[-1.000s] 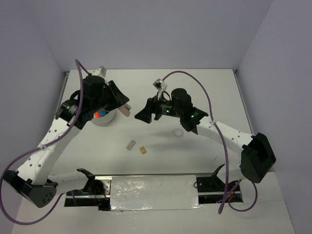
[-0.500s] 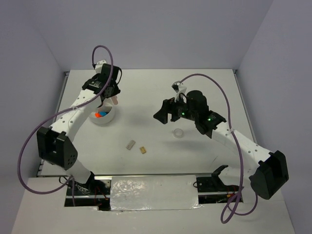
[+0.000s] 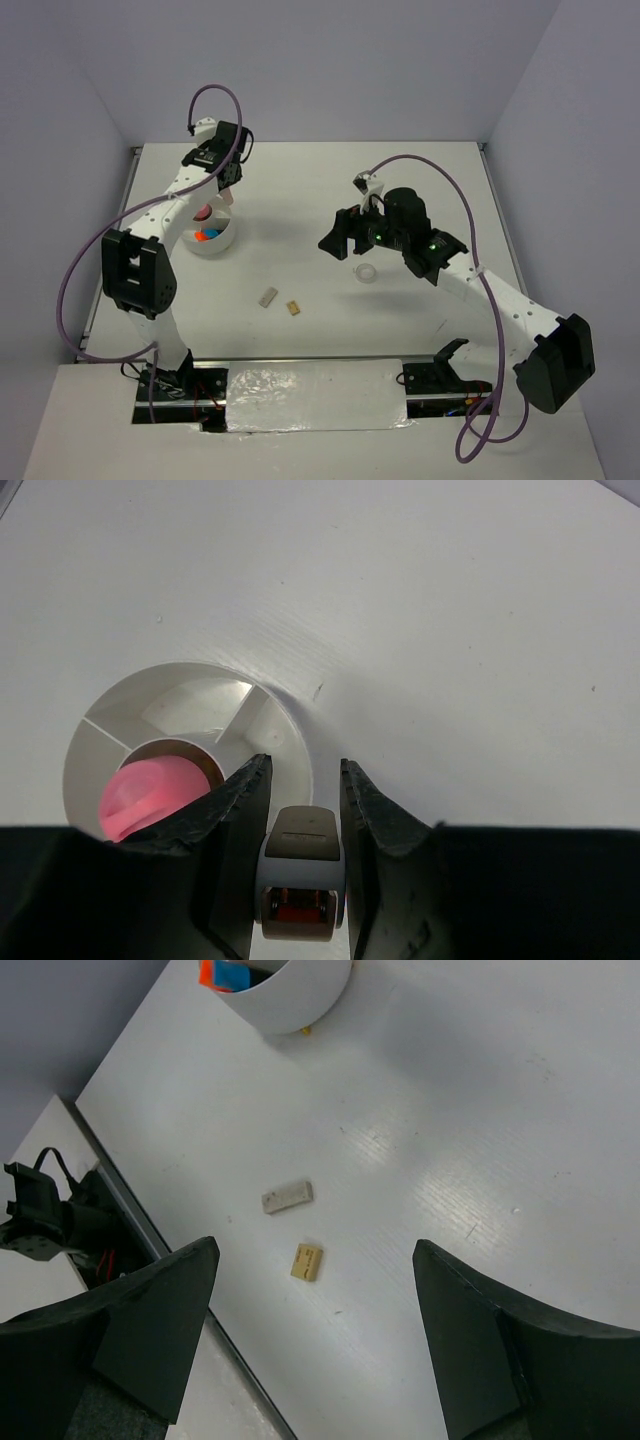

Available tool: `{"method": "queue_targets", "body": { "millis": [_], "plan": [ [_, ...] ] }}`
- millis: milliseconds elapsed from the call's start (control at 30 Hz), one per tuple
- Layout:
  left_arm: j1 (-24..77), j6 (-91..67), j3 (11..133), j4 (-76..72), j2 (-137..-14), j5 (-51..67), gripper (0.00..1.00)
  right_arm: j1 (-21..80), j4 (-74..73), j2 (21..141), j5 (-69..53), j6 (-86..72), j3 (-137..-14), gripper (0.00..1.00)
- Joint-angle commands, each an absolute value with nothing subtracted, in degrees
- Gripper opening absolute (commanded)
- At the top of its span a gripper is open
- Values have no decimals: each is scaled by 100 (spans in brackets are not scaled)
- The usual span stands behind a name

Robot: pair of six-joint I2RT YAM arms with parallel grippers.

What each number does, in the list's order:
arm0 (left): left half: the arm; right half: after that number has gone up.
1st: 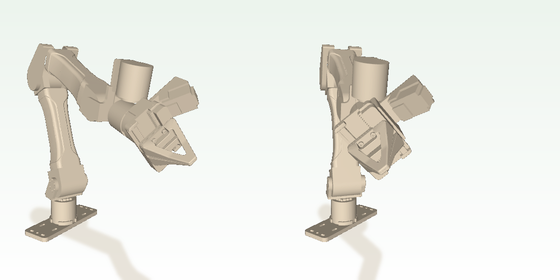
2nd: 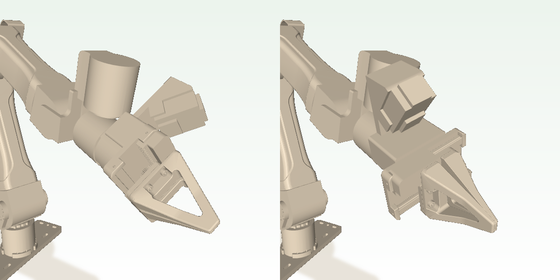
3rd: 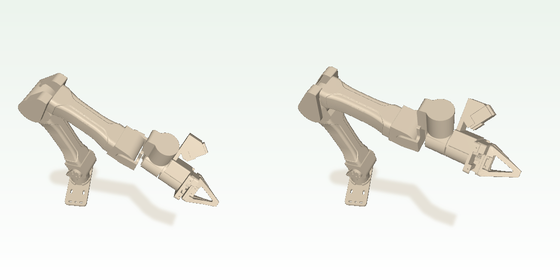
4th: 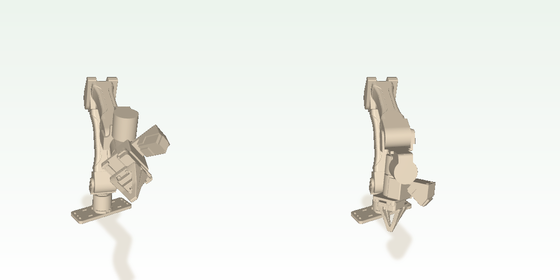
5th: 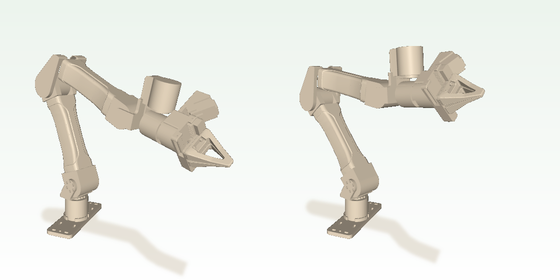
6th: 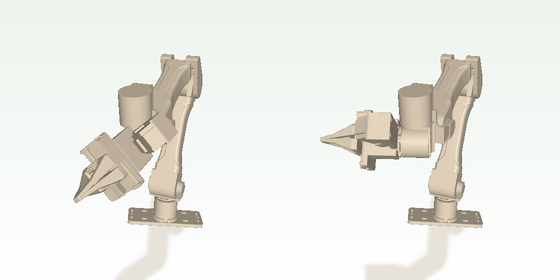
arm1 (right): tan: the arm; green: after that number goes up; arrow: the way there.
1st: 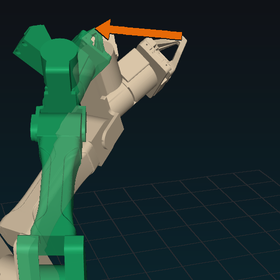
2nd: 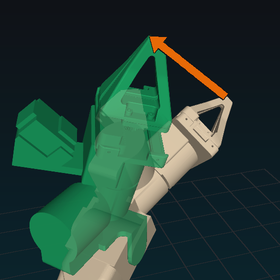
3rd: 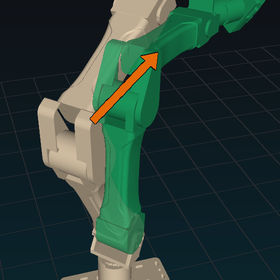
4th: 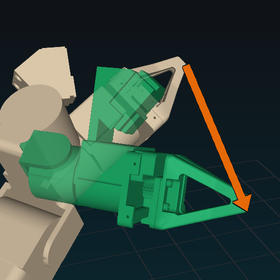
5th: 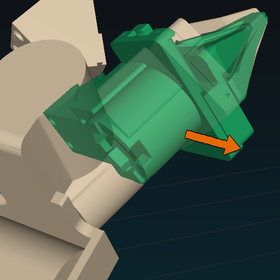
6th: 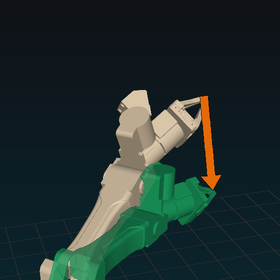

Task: Sort the stationery into containers
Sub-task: Place the stapler in the storage box.

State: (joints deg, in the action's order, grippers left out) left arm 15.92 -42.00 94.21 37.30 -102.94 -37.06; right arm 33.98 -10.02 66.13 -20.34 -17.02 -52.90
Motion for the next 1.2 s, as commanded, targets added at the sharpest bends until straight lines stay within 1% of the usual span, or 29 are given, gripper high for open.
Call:
{"method": "queue_targets", "body": {
  "millis": [0,133,233,333,367,400,433,533,700,767,833,900,967,1033,1133,1167],
  "plan": [
    [1486,-4139,9677,3656,-10476,-4078,0,3419,-984,6653,-2127,-1600,-5431,86],
    [1380,-4043,9554,3507,-10547,-3999,1,3419,-1055,6680,-2127,-1547,-5502,86],
    [1319,-3999,9501,3429,-10643,-3938,9,3428,-1107,6680,-2118,-1503,-5528,86],
    [1257,-3929,9431,3218,-10670,-3841,12,3419,-1099,6706,-2171,-1529,-5528,86],
    [1257,-3911,9431,3199,-10687,-3763,17,3419,-1099,6732,-2197,-1555,-5537,86],
    [1248,-3937,9457,3199,-10740,-3770,19,3419,-1099,6750,-2258,-1573,-5537,86],
    [1248,-3955,9474,3234,-10766,-3771,24,3419,-1107,6767,-2259,-1582,-5546,86],
    [1248,-4008,9475,3340,-10819,-3806,31,3428,-1116,6811,-2241,-1582,-5590,86],
    [1248,-4122,9317,3375,-10732,-3946,32,3410,-1204,6855,-2180,-1521,-5678,86],
    [1248,-4131,9351,3436,-10758,-4007,35,3419,-1204,6873,-2153,-1512,-5687,86],
    [1248,-4122,9378,3489,-10784,-4051,44,3419,-1204,6873,-2136,-1520,-5687,86],
    [1248,-4140,9369,3533,-10784,-4061,47,3419,-1204,6873,-2127,-1521,-5687,86],
    [1239,-4157,9334,3516,-10784,-4026,61,3419,-1204,6864,-2092,-1529,-5687,86],
    [1239,-4140,9316,3472,-10784,-3956,71,3419,-1239,6864,-2031,-1538,-5695,87],
    [1239,-4113,9413,3472,-10793,-3885,77,3393,-1274,6882,-1951,-1573,-5669,87],
    [1239,-4078,9457,3472,-10802,-3754,76,3401,-1301,6864,-1899,-1608,-5660,87]
  ]
}}
